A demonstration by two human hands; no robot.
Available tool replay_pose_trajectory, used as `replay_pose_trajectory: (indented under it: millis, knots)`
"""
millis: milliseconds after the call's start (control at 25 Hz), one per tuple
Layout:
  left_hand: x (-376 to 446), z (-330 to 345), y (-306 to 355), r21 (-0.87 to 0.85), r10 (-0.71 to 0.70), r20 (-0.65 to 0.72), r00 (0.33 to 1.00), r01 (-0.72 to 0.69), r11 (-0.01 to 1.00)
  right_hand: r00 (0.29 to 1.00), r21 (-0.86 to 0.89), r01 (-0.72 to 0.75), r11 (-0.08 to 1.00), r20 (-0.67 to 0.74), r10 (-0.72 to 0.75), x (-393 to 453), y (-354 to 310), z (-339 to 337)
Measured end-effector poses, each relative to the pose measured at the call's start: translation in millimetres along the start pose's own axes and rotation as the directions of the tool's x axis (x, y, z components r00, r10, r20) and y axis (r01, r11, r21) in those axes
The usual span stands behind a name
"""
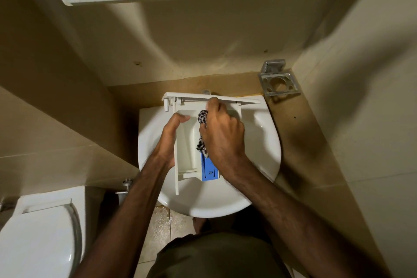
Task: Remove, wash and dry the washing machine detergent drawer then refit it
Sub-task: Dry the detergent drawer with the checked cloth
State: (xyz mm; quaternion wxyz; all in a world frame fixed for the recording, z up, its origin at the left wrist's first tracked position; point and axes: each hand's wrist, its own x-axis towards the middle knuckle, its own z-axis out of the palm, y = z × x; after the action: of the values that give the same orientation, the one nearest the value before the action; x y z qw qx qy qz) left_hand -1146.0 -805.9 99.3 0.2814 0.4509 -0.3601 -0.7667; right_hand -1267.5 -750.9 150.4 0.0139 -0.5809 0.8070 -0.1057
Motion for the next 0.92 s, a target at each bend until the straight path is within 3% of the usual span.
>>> replay_pose_trajectory:
  millis: [160,440,720,800,920]
  knots:
    - [0,-8,4,-0.028,-0.005,-0.032,0.999,0.004,1.000,0.989,0.035,0.148,0.988,-0.018,-0.147,-20,20,-8]
    - [-3,3,6,0.061,0.076,-0.047,0.996,-0.074,0.995,0.964,-0.066,0.228,0.971,0.158,-0.216,-18,13,0]
    - [1,0,6,0.107,0.132,-0.048,0.990,-0.126,0.986,0.971,0.059,0.111,0.992,0.207,-0.121,-3,-3,-3]
    - [0,1,5,0.084,0.122,-0.039,0.992,-0.118,0.989,0.958,0.154,0.091,0.984,0.256,-0.129,-3,6,-10]
    - [0,3,0,0.067,0.107,-0.020,0.994,-0.106,0.992,0.944,0.148,0.099,0.984,0.299,-0.140,-14,21,-15]
